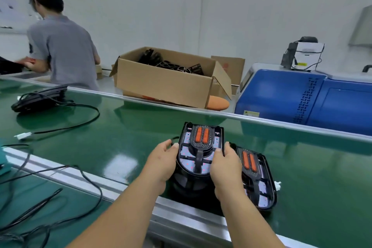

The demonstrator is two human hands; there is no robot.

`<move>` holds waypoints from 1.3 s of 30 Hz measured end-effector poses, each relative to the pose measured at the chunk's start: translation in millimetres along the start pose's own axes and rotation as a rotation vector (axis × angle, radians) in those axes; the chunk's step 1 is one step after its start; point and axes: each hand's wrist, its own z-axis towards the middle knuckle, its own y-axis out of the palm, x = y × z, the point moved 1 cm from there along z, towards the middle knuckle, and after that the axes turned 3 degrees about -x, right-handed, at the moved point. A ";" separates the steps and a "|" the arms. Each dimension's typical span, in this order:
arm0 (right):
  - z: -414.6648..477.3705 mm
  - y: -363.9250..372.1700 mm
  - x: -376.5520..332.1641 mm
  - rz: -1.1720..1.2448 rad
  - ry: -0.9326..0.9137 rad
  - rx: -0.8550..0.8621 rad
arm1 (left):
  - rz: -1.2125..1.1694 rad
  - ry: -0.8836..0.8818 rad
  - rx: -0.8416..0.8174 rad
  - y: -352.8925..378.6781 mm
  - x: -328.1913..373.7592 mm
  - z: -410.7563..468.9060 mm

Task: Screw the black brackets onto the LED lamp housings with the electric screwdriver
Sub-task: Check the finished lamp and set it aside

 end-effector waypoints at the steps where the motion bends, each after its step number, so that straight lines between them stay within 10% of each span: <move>1: -2.2 1.9 -0.3 0.018 0.011 -0.003 | -0.031 -0.049 -0.016 2.7 -2.3 -0.6; 20: 18.4 12.3 -23.0 0.280 -0.088 0.014 | -0.156 -0.043 -0.093 17.3 22.8 24.6; 30: 15.3 13.5 -2.4 0.152 0.019 0.055 | -0.163 -0.154 -0.180 22.1 1.7 17.4; 39: 9.3 7.7 -14.5 -0.398 -0.241 -0.042 | -0.097 -0.111 -0.172 22.0 3.7 18.2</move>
